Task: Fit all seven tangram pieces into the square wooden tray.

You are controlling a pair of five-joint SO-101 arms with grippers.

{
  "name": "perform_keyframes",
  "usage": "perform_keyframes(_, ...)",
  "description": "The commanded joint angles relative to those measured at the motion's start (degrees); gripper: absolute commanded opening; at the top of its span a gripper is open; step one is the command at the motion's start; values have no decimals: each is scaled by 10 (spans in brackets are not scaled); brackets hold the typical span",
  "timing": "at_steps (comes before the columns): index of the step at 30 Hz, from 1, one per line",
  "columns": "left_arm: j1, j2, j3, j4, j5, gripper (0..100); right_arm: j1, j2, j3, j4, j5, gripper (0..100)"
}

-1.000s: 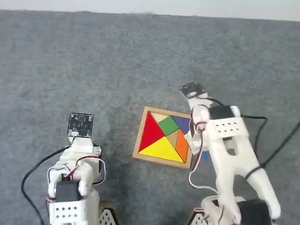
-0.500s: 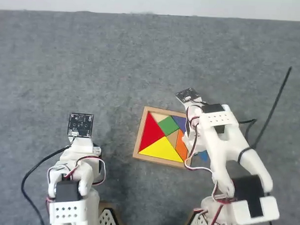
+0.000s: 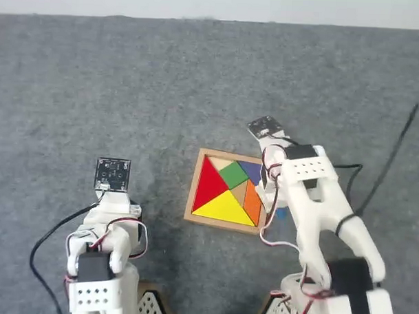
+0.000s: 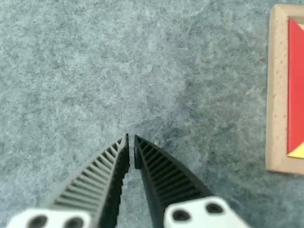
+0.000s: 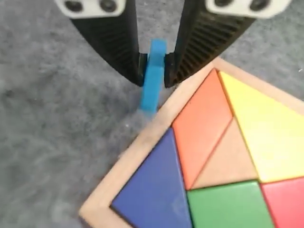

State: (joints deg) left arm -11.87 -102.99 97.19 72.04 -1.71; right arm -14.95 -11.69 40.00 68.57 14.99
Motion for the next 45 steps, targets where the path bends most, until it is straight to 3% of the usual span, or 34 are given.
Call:
perform_keyframes(1, -3, -11, -7, 2, 10, 18, -7, -59, -72, 46, 8, 51)
perform_keyframes(10, -3, -11, -7, 2, 10, 18, -37, 74, -314, 110, -43, 50)
perform_keyframes(20, -3, -11, -7, 2, 10, 18, -125, 267, -495, 118, 130, 13)
perform_keyframes(33, -3, -11, -7, 2, 10, 18, -128, 380, -575, 59, 163, 15)
perform_keyframes(41, -3, -11, -7, 2, 10, 18, -178, 381, -574, 36, 165, 15)
perform_keyframes(45, -3, -11, -7, 2, 10, 18, -188, 386, -572, 35, 216, 14)
